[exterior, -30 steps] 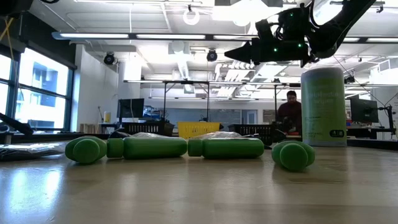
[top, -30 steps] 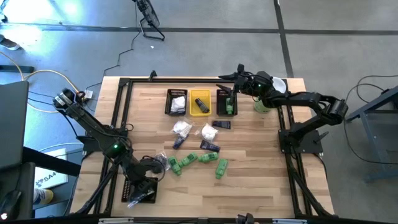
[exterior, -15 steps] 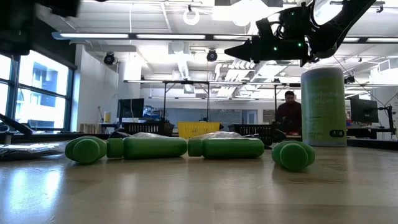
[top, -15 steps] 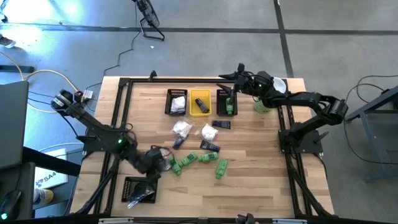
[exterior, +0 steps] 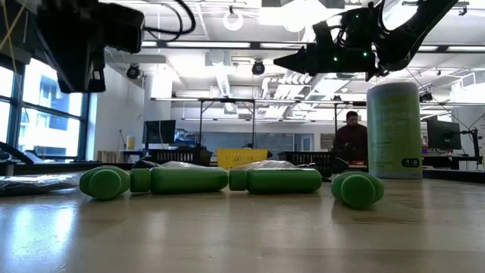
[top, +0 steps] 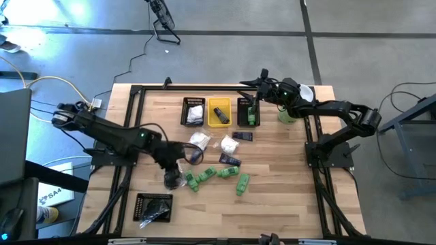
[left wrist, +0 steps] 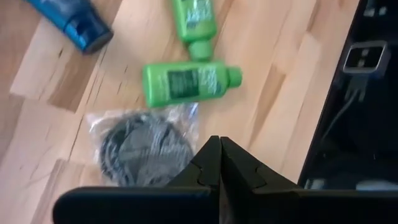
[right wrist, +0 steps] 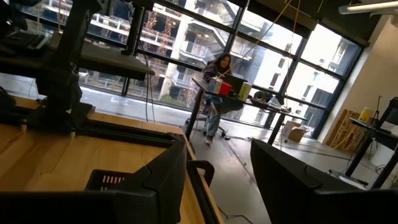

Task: Pick & Place Travel size toiletries
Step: Put the black hairbrush into the bottom black bin

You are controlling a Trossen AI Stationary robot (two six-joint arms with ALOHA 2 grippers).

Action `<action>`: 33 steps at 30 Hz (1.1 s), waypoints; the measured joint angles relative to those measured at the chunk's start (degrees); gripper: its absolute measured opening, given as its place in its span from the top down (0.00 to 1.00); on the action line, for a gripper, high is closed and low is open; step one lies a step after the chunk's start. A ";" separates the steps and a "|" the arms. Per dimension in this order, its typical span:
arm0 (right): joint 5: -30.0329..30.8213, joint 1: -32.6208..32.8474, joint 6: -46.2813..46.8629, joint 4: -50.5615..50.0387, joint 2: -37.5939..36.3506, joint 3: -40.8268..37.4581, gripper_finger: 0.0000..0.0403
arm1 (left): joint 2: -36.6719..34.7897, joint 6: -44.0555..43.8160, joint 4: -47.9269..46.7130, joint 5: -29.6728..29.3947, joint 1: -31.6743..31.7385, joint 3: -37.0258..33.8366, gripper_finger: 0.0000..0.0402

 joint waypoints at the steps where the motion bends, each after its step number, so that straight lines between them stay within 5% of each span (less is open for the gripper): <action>1: 0.23 0.00 -0.01 0.00 0.00 0.00 0.57 | 0.00 1.28 -1.02 1.41 0.99 0.00 0.99; 12: 7.56 -0.02 -1.36 -0.11 0.00 0.00 0.57 | 0.20 7.76 -19.50 5.16 8.02 0.00 0.99; 23: 7.57 0.00 -0.85 -4.52 0.00 -0.02 0.57 | 5.58 14.32 -12.53 4.50 8.03 -0.02 0.99; 33: 7.57 0.00 -0.97 -5.25 0.00 -0.02 0.57 | 15.39 16.07 -1.94 11.17 8.03 -0.06 0.99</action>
